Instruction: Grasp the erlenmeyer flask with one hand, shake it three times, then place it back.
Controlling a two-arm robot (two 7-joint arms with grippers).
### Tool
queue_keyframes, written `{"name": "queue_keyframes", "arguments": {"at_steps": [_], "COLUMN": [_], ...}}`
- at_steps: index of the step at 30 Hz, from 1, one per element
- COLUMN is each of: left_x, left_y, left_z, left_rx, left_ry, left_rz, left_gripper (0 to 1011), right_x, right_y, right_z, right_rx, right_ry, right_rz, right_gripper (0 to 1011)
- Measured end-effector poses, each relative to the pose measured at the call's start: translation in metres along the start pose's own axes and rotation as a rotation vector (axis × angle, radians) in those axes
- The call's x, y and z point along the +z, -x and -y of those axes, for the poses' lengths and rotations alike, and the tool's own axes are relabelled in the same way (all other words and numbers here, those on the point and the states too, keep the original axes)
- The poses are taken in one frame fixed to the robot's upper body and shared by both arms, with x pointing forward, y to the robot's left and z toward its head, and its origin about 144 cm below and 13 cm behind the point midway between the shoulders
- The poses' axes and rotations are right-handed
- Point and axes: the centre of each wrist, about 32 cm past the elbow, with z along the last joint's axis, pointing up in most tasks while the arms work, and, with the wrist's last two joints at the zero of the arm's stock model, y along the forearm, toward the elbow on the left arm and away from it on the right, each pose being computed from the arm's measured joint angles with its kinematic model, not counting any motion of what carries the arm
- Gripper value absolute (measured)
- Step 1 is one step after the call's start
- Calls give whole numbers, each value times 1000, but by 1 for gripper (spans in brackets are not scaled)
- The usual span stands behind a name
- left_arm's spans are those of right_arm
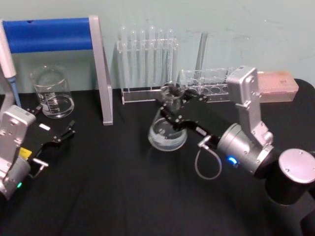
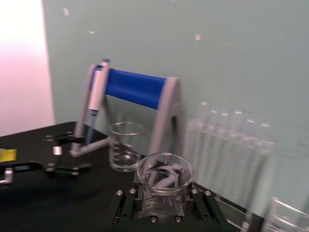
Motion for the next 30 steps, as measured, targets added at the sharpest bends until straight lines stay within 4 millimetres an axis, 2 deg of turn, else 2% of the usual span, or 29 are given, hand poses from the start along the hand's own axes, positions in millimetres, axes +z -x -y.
{"name": "queue_keyframes", "arguments": {"at_steps": [6,16,23,30], "left_x": [0,0,0,0], "left_y": [0,0,0,0], "left_z": [0,0,0,0], "left_rx": [0,0,0,0], "left_ry": [0,0,0,0], "left_rz": [0,0,0,0], "left_gripper": [1001,1001,1001,1001], "right_x": [1,0,0,0], "right_y": [17,33,38,34], "right_z": [-8,-14,-15,-15], "right_rx": [79,157,183,169], "right_ry": [-7,1,4,8], "right_rz": [-16,-25,-25,-19], "right_gripper": [449,449,449,449]}}
